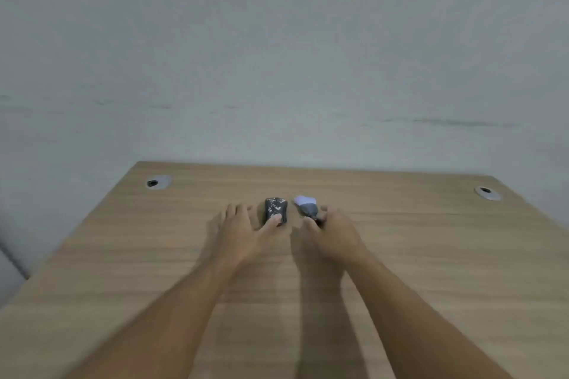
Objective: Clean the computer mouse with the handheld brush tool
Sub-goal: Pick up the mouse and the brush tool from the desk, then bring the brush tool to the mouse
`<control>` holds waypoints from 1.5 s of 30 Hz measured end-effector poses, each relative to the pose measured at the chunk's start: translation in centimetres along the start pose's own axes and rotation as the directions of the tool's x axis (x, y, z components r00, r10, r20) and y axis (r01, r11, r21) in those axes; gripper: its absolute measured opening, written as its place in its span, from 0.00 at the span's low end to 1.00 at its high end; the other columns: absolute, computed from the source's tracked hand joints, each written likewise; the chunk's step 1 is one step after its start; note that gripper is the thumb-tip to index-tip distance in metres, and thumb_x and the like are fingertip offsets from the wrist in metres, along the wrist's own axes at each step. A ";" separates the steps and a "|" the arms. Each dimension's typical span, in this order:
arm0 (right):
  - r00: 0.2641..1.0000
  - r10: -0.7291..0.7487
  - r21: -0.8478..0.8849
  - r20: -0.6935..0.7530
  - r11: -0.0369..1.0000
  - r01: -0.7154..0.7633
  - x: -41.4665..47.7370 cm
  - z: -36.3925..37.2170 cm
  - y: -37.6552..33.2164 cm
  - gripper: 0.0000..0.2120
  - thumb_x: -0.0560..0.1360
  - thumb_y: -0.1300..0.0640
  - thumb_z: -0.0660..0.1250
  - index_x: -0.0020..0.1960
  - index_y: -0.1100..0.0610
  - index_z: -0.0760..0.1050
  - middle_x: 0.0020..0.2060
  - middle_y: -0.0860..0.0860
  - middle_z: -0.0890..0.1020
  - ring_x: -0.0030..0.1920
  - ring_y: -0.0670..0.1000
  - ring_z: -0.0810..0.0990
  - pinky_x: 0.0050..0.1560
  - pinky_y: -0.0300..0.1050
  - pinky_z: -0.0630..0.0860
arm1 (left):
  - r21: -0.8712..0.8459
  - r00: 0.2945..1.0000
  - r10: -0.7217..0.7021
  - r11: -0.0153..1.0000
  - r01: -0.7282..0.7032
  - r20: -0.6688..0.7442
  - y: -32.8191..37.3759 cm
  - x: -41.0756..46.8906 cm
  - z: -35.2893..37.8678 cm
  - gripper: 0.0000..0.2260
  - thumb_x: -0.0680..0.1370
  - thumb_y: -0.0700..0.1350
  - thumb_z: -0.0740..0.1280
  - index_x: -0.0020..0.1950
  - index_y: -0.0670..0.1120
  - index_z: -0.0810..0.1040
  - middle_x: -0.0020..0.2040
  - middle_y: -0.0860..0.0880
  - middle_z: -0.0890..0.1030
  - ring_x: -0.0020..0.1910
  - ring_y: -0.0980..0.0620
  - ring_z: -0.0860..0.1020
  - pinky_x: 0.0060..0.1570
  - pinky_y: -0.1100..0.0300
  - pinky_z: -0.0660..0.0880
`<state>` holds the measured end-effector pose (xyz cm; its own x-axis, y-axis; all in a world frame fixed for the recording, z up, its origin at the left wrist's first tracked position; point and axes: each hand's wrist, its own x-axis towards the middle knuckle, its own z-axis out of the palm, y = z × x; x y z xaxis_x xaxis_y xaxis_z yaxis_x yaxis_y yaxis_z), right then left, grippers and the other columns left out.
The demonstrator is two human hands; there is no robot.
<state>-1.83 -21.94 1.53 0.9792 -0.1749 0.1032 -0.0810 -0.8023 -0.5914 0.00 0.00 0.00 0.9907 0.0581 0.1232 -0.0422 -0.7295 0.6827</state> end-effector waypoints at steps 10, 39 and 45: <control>0.988 0.086 0.098 -0.129 0.992 -0.073 2.8 3.4 0.7 0.22 0.81 0.48 0.73 0.69 0.59 0.76 0.63 0.56 0.79 0.64 0.58 0.80 0.64 0.52 0.77 | 0.291 0.996 0.077 0.955 -0.059 -0.050 1.5 1.7 2.5 0.45 0.66 0.86 0.61 0.68 0.54 0.76 0.66 0.54 0.75 0.72 0.48 0.72 0.70 0.46 0.67; 0.947 0.019 0.414 -0.322 0.902 0.123 5.9 2.6 1.9 0.03 0.83 0.51 0.72 0.56 0.49 0.82 0.43 0.42 0.86 0.42 0.35 0.82 0.42 0.27 0.74 | -0.019 0.975 0.205 0.978 -0.207 -0.091 -1.8 6.2 2.4 0.23 0.72 0.64 0.80 0.63 0.56 0.85 0.55 0.58 0.79 0.61 0.51 0.75 0.55 0.58 0.68; 0.916 0.057 0.473 -0.397 0.868 0.151 6.0 2.2 1.8 0.06 0.85 0.49 0.70 0.55 0.51 0.82 0.40 0.43 0.85 0.39 0.35 0.80 0.41 0.27 0.73 | -0.198 0.977 0.205 0.957 -0.211 -0.051 -2.5 7.5 2.1 0.21 0.71 0.62 0.81 0.61 0.61 0.86 0.51 0.63 0.87 0.57 0.52 0.82 0.57 0.55 0.79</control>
<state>4.31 -23.14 -0.70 0.8185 -0.4323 0.3784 0.1657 -0.4530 -0.8760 7.78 0.83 -2.33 0.9530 -0.0587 0.2971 -0.2755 -0.5756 0.7699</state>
